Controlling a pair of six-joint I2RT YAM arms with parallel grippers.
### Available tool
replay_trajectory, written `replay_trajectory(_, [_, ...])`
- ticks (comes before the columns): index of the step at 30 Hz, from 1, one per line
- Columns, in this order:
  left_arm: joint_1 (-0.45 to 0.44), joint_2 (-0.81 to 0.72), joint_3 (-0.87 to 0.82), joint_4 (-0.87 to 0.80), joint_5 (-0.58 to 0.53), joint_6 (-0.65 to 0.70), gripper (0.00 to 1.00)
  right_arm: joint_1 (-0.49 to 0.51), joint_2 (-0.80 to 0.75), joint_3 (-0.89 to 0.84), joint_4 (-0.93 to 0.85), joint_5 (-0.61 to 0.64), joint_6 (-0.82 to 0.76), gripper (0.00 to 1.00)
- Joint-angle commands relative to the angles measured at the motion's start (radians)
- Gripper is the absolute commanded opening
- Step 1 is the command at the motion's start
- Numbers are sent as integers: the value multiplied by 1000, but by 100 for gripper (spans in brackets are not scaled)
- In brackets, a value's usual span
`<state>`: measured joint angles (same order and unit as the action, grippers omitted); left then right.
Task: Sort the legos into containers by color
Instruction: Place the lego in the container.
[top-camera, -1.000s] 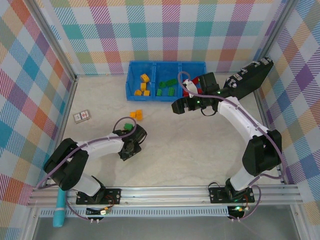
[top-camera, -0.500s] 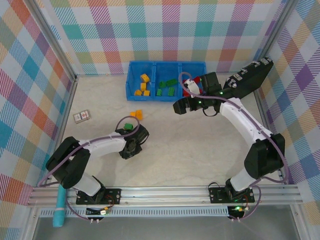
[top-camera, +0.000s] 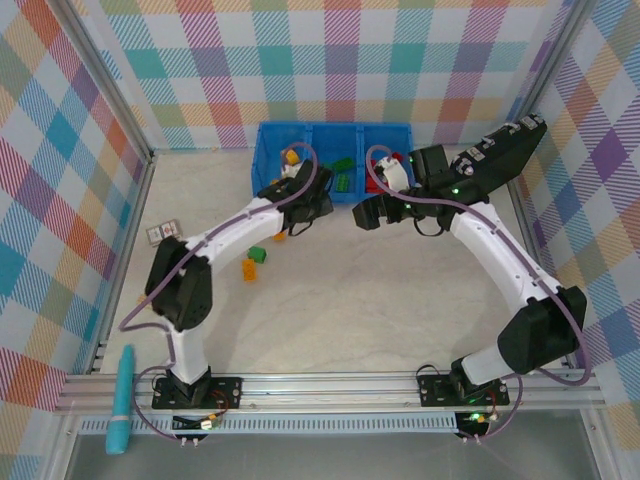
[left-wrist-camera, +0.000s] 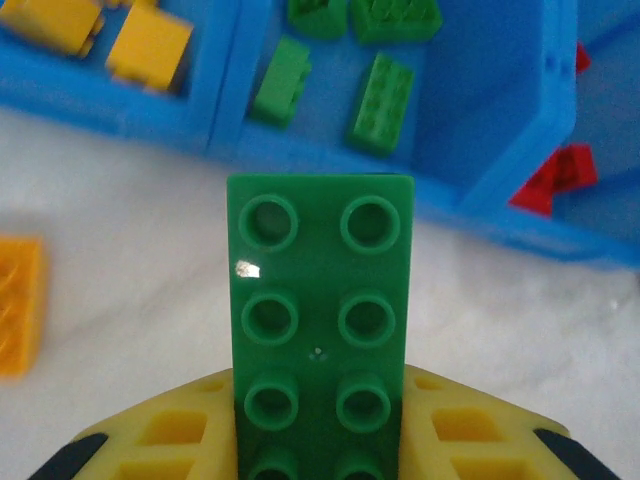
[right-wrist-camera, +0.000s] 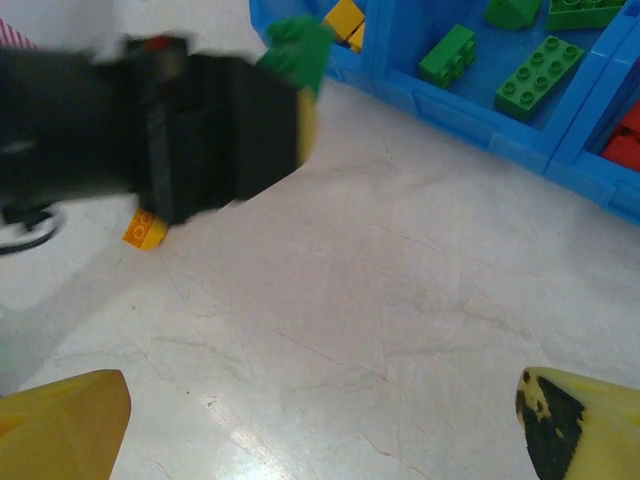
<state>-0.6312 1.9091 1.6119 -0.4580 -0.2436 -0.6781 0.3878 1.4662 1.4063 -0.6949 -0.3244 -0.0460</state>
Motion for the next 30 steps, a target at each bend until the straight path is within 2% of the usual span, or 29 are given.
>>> replay_trajectory(1, [38,129,111,90,16,86,22,8,-28,23,-42,-5,-19,99])
replay_trajectory(9, [90,356,335,228,16,165,21,12,-84,61,-82,-32,37,99])
replay_trajectory(16, [102,506,568,231,10,190,23,25,-100,74,-114,-27,61,99])
replay_trajectory(18, [105,545,616,226,10,193,29,25,-98,78,-118,-20,61,99])
replay_trajectory(21, [111,588,654,236,7,201,44,26,-93,90,-121,-11,62,99])
replay_trajectory(30, [136,574,658,252,39,210,59,26,-70,126,-133,8,57,99])
